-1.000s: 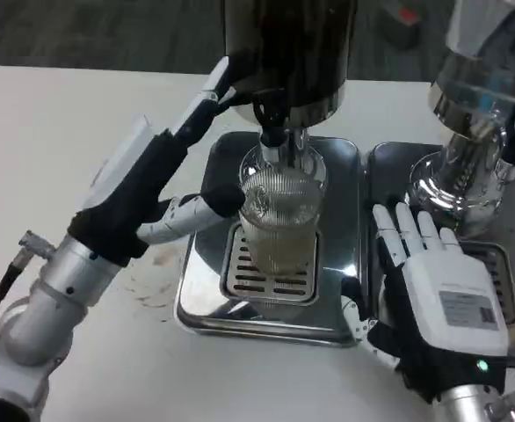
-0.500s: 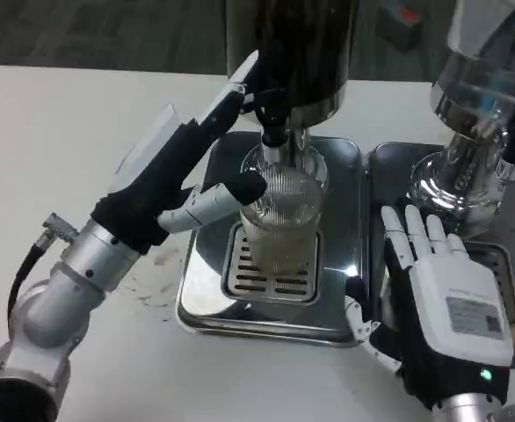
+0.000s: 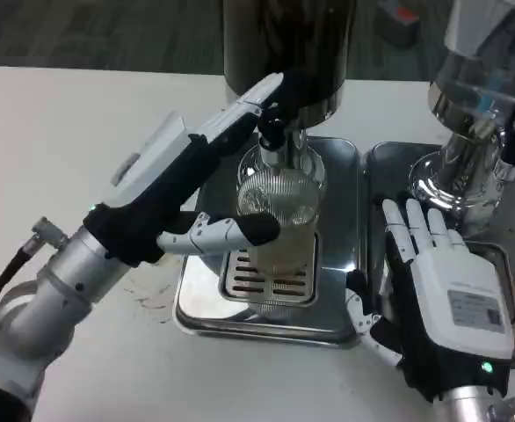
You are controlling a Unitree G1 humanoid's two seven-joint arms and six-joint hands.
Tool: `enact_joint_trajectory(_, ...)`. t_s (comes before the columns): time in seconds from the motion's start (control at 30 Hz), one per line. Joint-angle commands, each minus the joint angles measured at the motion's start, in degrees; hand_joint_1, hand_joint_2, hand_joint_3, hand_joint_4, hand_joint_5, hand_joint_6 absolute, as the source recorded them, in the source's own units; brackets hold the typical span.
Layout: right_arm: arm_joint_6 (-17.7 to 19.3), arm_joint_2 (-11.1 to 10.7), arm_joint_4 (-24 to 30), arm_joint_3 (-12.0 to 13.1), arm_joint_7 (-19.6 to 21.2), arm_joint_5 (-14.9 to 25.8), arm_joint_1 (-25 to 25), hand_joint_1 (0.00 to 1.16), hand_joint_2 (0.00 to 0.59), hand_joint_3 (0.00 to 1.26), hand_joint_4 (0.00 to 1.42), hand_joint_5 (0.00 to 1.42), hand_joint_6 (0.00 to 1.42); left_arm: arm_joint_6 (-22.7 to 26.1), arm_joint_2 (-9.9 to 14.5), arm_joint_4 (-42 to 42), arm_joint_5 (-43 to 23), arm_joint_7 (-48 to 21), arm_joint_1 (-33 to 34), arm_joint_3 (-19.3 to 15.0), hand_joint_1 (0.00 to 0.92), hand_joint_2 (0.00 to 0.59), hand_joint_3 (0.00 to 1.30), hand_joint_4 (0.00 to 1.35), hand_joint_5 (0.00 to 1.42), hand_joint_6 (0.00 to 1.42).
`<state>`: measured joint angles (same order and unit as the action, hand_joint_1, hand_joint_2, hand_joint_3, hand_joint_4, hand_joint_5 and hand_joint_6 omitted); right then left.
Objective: Grasp the cup under the faucet to collect the drink, then remove the cup.
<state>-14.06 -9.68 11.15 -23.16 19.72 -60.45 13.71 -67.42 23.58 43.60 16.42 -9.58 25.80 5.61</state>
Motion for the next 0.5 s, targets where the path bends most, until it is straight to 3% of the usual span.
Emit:
enact_joint_trajectory(0.03, 1.15, -0.38, -0.76, 0.22, 0.26, 1.00, -0.67, 0.49, 0.501, 0.07, 0.01, 0.03, 0.10, -1.55, 0.93, -2.20, 6.06, 2.65, -2.08, 1.02, 0.000, 0.104, 0.06, 0.00, 0.20, 0.12)
enact_joint_trajectory(0.27, 1.13, -0.42, -0.94, 0.24, 0.06, 1.21, -0.74, 0.49, 0.501, 0.07, 0.01, 0.03, 0.11, -1.39, 2.67, -4.44, 13.14, 8.76, -2.79, 1.45, 0.000, 0.105, 0.06, 0.00, 0.20, 0.12)
enact_joint_trajectory(0.5, 1.00, -0.44, -1.02, 0.48, -0.36, 1.79, -1.00, 0.48, 0.496, 0.07, 0.01, 0.04, 0.11, 0.72, 4.72, -9.04, 24.83, 18.42, -3.69, 2.79, 0.000, 0.105, 0.06, 0.00, 0.20, 0.11)
